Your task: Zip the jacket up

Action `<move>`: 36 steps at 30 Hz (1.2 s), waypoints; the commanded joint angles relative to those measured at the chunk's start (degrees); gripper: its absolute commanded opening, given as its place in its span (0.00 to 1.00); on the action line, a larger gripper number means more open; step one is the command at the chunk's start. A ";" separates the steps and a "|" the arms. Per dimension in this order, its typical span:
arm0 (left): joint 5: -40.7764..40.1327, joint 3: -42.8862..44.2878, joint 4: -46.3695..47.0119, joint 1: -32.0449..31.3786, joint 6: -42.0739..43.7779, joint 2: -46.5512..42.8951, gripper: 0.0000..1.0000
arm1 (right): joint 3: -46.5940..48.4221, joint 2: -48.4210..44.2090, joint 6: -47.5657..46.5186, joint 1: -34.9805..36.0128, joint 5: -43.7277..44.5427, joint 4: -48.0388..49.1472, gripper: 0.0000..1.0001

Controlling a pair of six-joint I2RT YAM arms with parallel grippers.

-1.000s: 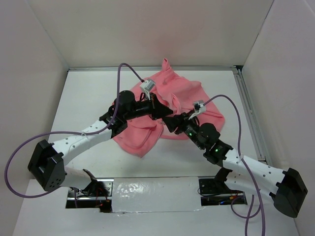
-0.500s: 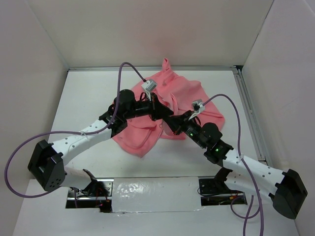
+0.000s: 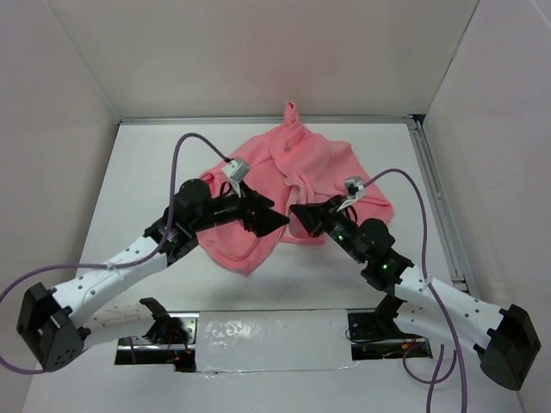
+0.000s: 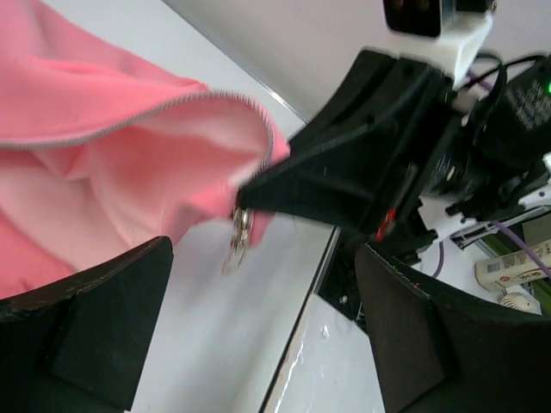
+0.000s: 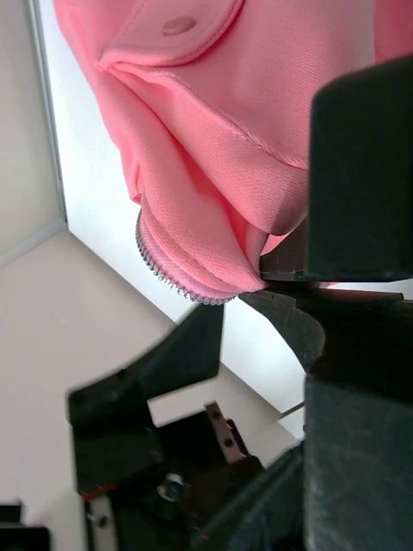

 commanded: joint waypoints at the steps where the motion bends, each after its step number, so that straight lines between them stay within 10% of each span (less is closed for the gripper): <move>1: -3.09 -5.22 0.20 0.63 2.28 -5.35 0.99 | 4.72 -1.46 2.00 -0.39 1.54 -2.12 0.00; 23: 10.61 -6.65 14.70 1.86 10.71 1.84 0.81 | 12.03 2.76 6.92 -1.00 -5.48 -9.17 0.00; 28: 13.60 -5.24 15.40 2.04 10.10 4.57 0.55 | 11.85 2.67 6.40 -1.00 -5.75 -8.12 0.00; 32: 12.64 -5.24 14.53 1.95 8.52 4.92 0.00 | 11.77 3.02 6.57 -0.83 -5.23 -7.86 0.00; 36: 14.83 -11.45 13.20 1.17 5.01 2.21 0.00 | 11.50 2.67 6.49 -1.00 1.34 -4.08 0.00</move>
